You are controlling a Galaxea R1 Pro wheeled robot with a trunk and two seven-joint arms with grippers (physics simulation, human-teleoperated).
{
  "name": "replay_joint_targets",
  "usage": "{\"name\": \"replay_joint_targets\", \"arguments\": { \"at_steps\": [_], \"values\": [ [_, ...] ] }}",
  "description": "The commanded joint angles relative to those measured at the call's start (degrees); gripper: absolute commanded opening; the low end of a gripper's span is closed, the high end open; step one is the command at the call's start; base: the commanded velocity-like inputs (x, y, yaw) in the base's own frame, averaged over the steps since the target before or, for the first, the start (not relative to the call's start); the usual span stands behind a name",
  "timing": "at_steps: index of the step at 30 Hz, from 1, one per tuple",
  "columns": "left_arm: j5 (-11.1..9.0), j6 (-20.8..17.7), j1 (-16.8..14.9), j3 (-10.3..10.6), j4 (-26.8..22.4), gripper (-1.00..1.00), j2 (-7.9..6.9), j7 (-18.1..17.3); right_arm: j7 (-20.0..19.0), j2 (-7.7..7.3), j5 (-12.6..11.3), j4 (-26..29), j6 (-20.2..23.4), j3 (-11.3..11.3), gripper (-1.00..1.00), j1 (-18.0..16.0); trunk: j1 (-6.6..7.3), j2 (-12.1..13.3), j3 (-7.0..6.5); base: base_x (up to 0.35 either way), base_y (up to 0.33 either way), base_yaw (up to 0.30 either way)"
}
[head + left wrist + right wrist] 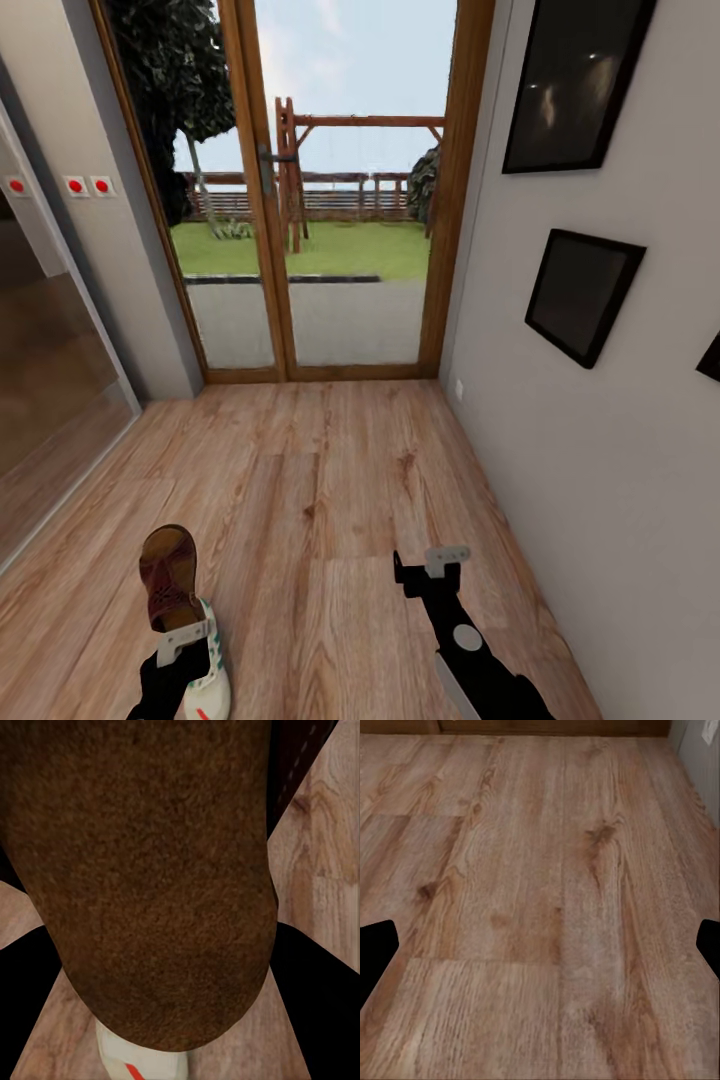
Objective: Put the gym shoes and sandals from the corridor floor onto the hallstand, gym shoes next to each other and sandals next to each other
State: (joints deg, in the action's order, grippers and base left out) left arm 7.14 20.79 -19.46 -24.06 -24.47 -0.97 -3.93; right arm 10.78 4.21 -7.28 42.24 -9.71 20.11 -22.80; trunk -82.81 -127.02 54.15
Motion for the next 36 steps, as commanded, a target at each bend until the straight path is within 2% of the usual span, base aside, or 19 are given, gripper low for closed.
{"name": "replay_joint_targets", "arguments": {
  "at_steps": [1, 3, 7, 13, 25, 36],
  "values": [
    [0.58, 0.21, -0.06, -0.5, 0.04, -1.0, 0.03, -0.38, 0.36, -0.03, -0.19, -0.03, -0.29, 0.33, 1.0, -0.06, 0.01, -0.02, 0.05, 0.022, -0.014, 0.0],
    [0.54, 0.22, 0.03, -0.53, 0.0, -1.0, 0.01, -0.33, 0.51, 0.0, 0.92, 0.02, -0.31, 0.29, 1.0, -0.06, 0.01, -0.02, 0.05, 0.045, -0.006, 0.0],
    [0.53, 0.22, 0.1, -0.51, 0.02, -1.0, 0.0, -0.33, 0.42, 0.0, 1.23, 0.03, -0.31, 0.28, 1.0, -0.06, 0.01, -0.02, 0.05, 0.198, -0.003, 0.0],
    [0.51, 0.3, 0.2, -0.52, -0.01, -1.0, 0.0, -0.29, 0.51, 0.0, 1.3, 0.04, -0.31, 0.28, 1.0, -0.06, 0.01, -0.02, 0.05, 0.277, -0.14, 0.0],
    [0.51, 0.31, 0.38, -0.55, -0.05, -1.0, 0.0, -0.29, 0.52, 0.01, 1.31, 0.04, -0.31, 0.33, 1.0, -0.06, 0.01, -0.02, 0.05, 0.137, -0.087, 0.002],
    [0.51, 0.31, 0.38, -0.55, -0.05, -1.0, 0.0, -0.29, 0.39, 0.01, 1.31, 0.01, -0.31, 0.37, 1.0, -0.06, 0.01, -0.02, 0.05, 0.201, -0.13, 0.123]
  ]
}}
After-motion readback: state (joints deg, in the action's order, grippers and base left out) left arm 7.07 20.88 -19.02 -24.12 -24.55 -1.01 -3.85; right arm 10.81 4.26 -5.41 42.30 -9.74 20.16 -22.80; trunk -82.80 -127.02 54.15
